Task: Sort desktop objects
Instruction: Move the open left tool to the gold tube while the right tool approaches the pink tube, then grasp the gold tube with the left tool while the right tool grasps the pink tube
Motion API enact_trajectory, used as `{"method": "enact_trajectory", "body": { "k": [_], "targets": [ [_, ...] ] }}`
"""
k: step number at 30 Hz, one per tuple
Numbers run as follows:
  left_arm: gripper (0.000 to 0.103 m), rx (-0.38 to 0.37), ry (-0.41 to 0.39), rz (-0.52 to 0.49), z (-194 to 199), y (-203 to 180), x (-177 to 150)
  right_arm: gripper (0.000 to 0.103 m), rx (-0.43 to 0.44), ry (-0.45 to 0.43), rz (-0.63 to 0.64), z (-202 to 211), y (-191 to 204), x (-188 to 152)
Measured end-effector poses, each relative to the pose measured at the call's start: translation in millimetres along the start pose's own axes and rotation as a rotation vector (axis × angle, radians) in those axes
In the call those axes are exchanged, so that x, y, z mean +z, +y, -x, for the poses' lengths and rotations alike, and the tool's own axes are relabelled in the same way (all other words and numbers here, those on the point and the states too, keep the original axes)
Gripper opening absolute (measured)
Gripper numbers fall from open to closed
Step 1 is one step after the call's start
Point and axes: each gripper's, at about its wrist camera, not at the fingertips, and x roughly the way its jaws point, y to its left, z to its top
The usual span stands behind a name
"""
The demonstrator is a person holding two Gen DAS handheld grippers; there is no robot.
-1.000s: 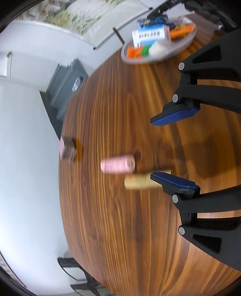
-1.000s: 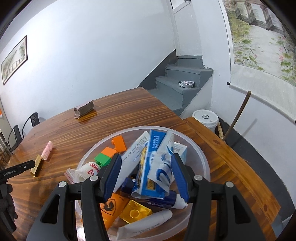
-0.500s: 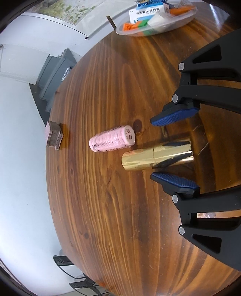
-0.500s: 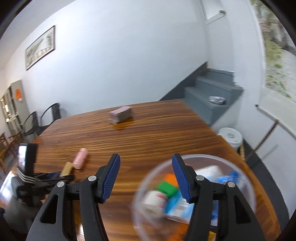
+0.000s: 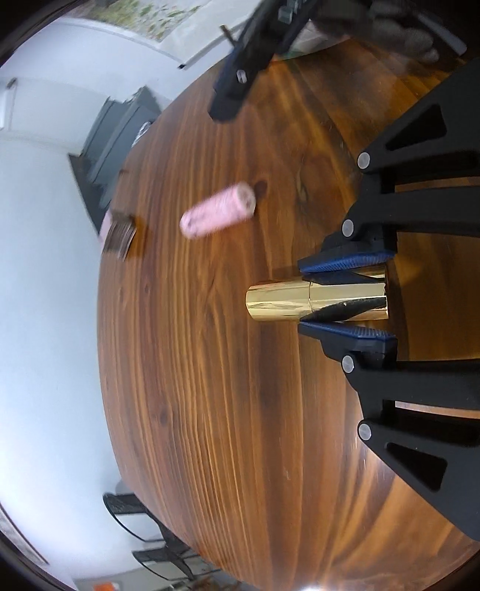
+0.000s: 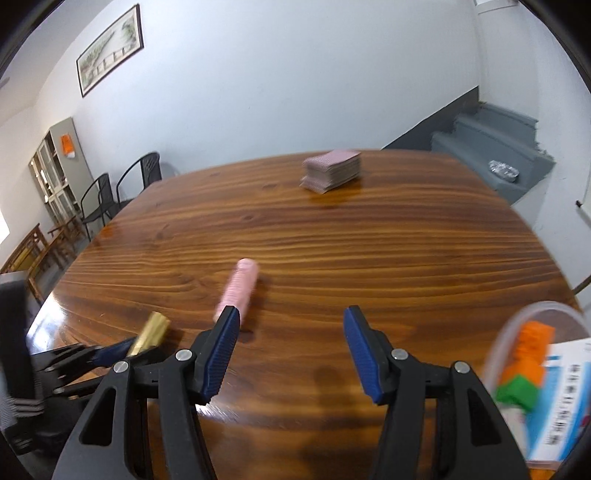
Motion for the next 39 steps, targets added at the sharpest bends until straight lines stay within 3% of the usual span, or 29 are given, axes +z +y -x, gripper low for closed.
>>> {"method": "enact_trajectory", "body": {
  "k": [5, 20, 35, 39],
  "targets": [
    [0.029, -0.01, -0.025, 0.06, 12.1, 26.9, 3.7, 0.063, 0.003, 0.029, 0.006, -24.5, 22.3, 4.0],
    [0.029, 0.015, -0.05, 0.101, 17.8, 40.6, 2.8, 0.063, -0.011, 0.122, 0.017, -74.8, 41.1, 12.5],
    [0.029, 0.016, -0.067, 0.105, 23.2, 42.0, 4.8, 0.063, -0.05, 0.182, 0.087, -88.6, 50.9, 12.0],
    [0.029, 0.016, -0.057, 0.101, 19.7, 41.1, 3.8, 0.057, -0.084, 0.19, 0.129, -91.0, 54.8, 11.0]
  ]
}}
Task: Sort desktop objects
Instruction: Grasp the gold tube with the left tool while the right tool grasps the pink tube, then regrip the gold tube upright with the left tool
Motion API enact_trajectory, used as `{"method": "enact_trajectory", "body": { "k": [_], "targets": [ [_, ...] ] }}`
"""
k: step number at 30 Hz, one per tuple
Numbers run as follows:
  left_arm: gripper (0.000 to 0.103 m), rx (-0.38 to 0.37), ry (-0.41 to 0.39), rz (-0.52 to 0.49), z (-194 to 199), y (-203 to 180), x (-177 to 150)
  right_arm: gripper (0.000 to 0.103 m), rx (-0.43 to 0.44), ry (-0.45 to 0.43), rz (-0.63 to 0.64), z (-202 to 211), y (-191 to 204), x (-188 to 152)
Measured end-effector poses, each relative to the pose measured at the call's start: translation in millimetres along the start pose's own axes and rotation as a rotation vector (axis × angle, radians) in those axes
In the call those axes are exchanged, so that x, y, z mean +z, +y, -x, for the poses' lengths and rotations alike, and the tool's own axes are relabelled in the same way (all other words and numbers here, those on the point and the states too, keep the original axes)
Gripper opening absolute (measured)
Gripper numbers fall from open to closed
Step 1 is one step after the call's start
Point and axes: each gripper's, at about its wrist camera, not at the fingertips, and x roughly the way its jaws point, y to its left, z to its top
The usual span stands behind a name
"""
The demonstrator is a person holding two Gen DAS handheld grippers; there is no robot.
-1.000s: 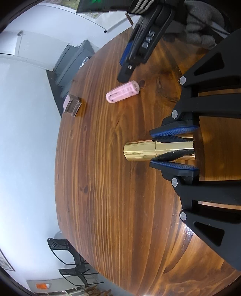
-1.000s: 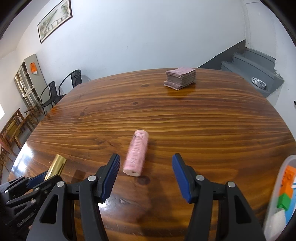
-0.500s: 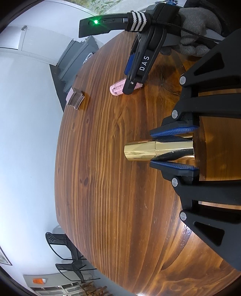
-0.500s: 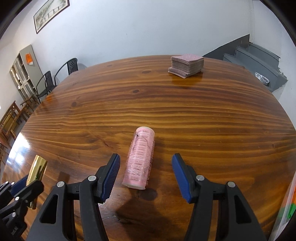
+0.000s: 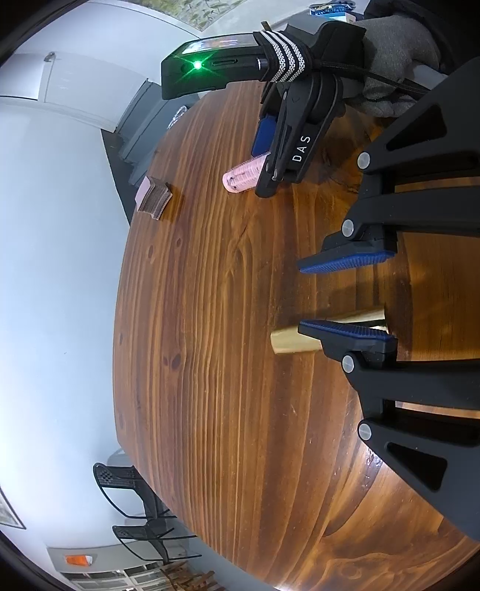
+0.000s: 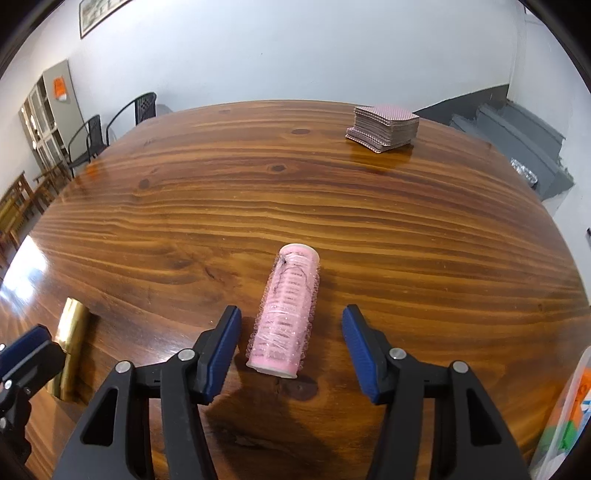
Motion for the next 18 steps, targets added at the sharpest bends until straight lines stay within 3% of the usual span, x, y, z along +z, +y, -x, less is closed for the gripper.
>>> {"method": "enact_trajectory", "body": {
  "k": [4, 8, 18],
  "targets": [
    [0.029, 0.0, 0.002, 0.003, -0.8, 0.5, -0.1, 0.049, -0.005, -0.004, 0.014, 0.0, 0.3, -0.3],
    [0.029, -0.004, 0.008, 0.005, -1.7, 0.8, -0.7, 0.031, 0.003, -0.01, 0.039, 2.1, 5.2, -1.4],
    [0.029, -0.022, 0.028, 0.042, -5.4, 5.3, -2.6, 0.031, 0.018, -0.016, 0.002, 4.1, -2.8, -3.6]
  ]
}}
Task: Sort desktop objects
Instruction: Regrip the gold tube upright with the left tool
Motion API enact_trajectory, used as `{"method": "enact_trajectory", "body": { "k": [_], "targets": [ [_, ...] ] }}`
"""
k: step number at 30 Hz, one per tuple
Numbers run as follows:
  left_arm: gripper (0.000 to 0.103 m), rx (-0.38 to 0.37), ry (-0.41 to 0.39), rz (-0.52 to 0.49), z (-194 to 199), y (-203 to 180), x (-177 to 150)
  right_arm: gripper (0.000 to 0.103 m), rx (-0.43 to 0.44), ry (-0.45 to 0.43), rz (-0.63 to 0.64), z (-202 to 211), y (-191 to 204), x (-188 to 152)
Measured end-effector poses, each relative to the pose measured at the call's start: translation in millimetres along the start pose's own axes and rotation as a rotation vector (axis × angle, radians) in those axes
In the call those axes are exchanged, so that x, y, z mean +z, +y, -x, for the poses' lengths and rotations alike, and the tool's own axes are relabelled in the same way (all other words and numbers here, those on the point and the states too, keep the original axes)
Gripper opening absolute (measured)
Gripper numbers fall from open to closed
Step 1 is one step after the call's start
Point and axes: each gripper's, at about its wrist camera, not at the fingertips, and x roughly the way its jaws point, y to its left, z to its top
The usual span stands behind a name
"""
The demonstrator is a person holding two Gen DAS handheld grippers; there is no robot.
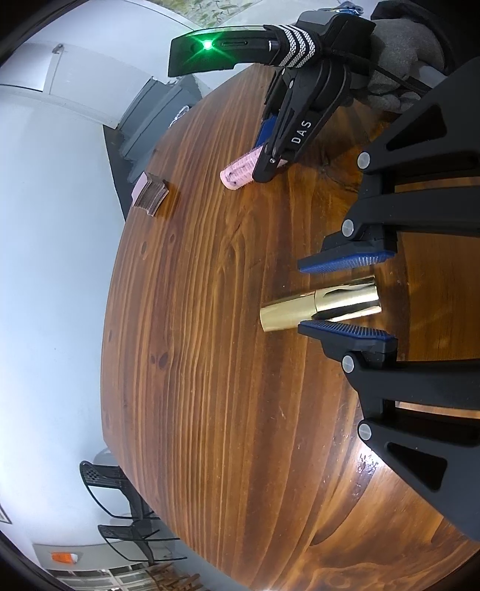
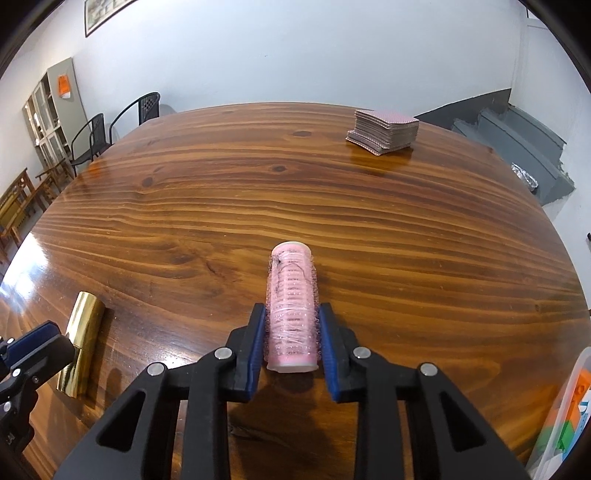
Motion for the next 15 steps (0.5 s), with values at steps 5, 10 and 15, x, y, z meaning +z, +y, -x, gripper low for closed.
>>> {"method": "enact_trajectory", "body": {
  "k": [5, 10, 15],
  "targets": [
    [0.029, -0.01, 0.009, 0.02, -1.6, 2.1, -0.8, 0.031, 0.009, -0.007, -0.002, 2.5, -0.1, -1.5],
    [0.036, -0.023, 0.034, 0.037, -7.1, 3.6, -2.3, 0.031, 0.022, -0.023, -0.007, 8.7, -0.4, -1.4],
    [0.043, -0.036, 0.031, 0.036, -5.7, 3.0, -2.8, 0.031, 0.03, -0.033, -0.01, 13.6, -0.4, -2.1]
  ]
}}
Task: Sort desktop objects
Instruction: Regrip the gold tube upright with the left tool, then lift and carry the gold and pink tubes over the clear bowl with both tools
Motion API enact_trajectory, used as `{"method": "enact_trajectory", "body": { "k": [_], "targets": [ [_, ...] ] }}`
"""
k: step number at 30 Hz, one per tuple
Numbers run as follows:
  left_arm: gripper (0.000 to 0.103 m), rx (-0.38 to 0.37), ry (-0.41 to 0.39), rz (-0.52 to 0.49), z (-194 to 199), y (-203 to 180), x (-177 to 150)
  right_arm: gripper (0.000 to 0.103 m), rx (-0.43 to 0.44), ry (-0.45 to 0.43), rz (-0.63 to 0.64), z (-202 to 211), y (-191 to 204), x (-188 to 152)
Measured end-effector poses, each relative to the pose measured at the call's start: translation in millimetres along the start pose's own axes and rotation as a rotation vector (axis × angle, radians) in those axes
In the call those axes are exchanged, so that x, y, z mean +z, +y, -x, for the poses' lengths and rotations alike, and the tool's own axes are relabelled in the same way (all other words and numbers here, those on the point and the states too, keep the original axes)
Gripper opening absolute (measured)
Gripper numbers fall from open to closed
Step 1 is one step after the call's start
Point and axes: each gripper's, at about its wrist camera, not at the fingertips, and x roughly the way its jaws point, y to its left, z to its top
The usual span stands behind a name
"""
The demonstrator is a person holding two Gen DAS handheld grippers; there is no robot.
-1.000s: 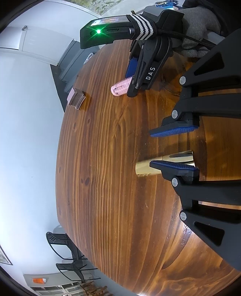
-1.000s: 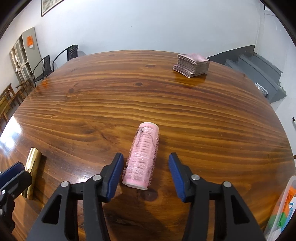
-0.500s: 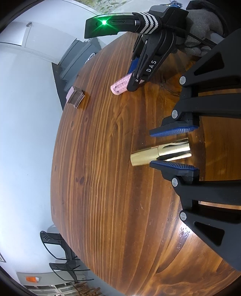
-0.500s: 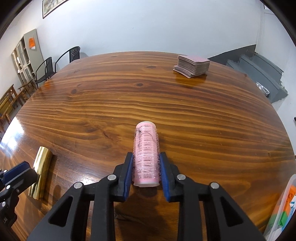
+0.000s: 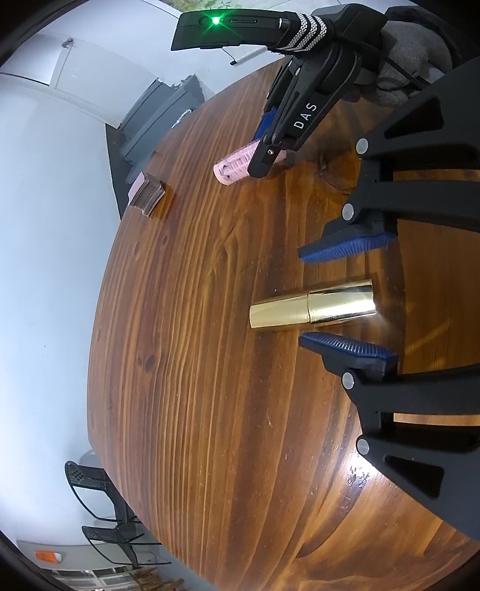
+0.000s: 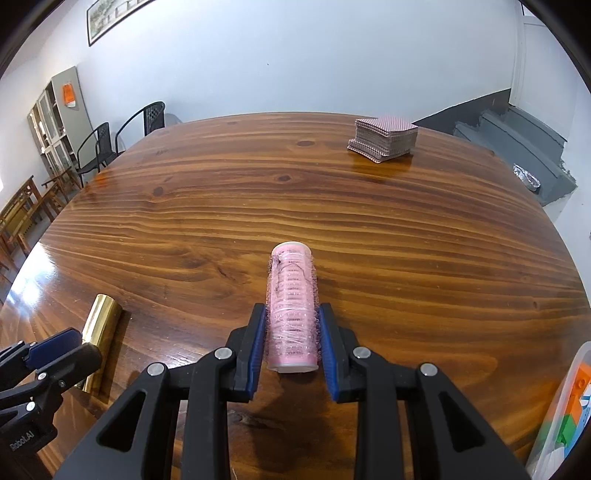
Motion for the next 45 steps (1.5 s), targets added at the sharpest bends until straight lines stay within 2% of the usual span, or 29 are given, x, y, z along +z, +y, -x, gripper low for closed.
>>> {"method": "enact_trajectory", "body": {
  "k": [14, 21, 23, 32, 45],
  "targets": [
    [0.043, 0.006, 0.035, -0.017, -10.5, -3.6, -4.9, 0.031, 0.024, -0.006, -0.015, 6.6, -5.3, -2.3],
    [0.043, 0.044, 0.009, -0.075, -12.5, -8.4, -5.6, 0.031, 0.028, -0.011, -0.014, 8.0, -3.1, -3.0],
    [0.025, 0.066, 0.001, -0.087, -13.3, -8.4, -5.7, 0.031, 0.029, -0.012, -0.012, 8.5, -2.9, -3.1],
    [0.025, 0.043, -0.04, -0.074, 5.0, -10.0, -2.8, 0.031, 0.036, -0.029, -0.023, 17.9, -5.8, -6.2],
    [0.025, -0.008, -0.083, -0.096, 27.4, -29.6, -2.9, 0.031, 0.05, -0.019, -0.057, 37.7, -21.6, -28.7]
  ]
}}
